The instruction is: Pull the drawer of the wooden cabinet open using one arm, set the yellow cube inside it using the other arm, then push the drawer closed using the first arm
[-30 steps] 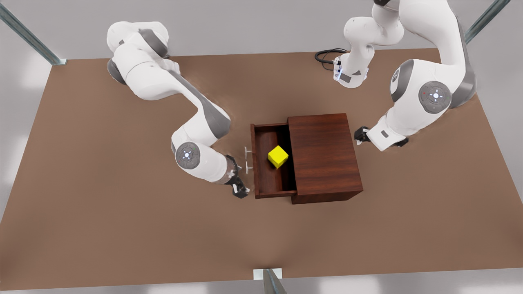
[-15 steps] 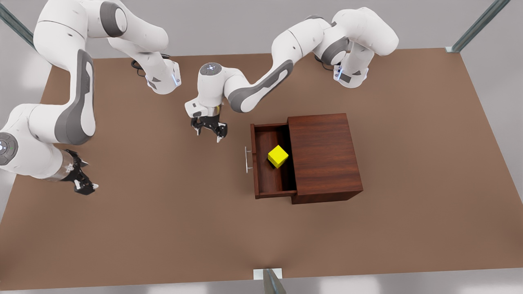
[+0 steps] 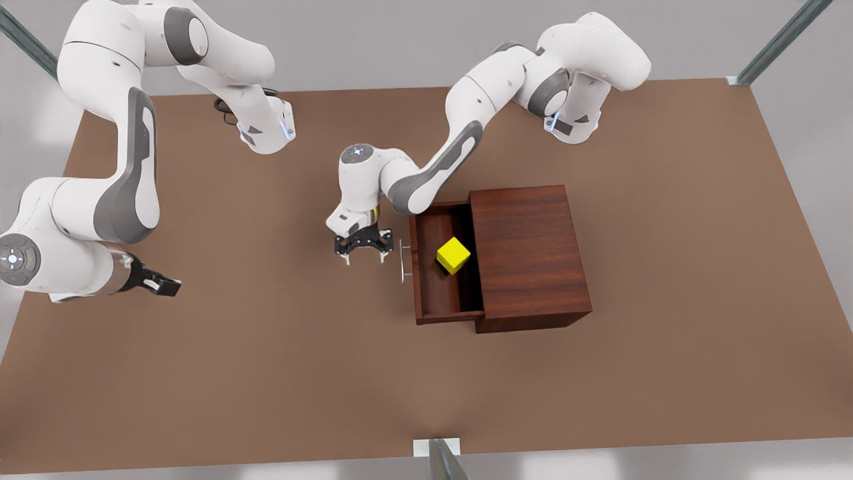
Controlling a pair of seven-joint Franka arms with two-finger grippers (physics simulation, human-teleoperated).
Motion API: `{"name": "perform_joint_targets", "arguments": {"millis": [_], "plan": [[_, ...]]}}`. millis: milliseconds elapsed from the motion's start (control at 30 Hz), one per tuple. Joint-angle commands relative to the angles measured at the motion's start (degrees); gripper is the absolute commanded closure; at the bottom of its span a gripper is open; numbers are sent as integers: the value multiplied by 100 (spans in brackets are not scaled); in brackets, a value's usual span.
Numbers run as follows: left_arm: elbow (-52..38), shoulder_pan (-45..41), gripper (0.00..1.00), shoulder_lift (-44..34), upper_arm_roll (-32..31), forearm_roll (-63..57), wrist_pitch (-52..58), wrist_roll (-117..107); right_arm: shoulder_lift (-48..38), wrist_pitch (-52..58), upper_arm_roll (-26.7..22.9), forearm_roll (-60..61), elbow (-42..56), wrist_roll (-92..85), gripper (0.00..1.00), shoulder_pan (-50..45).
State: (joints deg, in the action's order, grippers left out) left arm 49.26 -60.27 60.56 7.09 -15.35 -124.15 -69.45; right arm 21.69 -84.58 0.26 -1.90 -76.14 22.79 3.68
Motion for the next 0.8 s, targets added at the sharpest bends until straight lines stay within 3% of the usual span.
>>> {"name": "perform_joint_targets", "arguments": {"millis": [0,367,767], "plan": [[66,-3,0,-9,3,-30,471,-1194,2,47,0,-3,3,-2296,0,-8],[234,270,0,-70,12,-3,717,-596,2,55,0,6,3,-2305,0,-8],[242,674,0,-237,3,190,1772,248,2,55,0,-3,3,-2305,0,1]]}}
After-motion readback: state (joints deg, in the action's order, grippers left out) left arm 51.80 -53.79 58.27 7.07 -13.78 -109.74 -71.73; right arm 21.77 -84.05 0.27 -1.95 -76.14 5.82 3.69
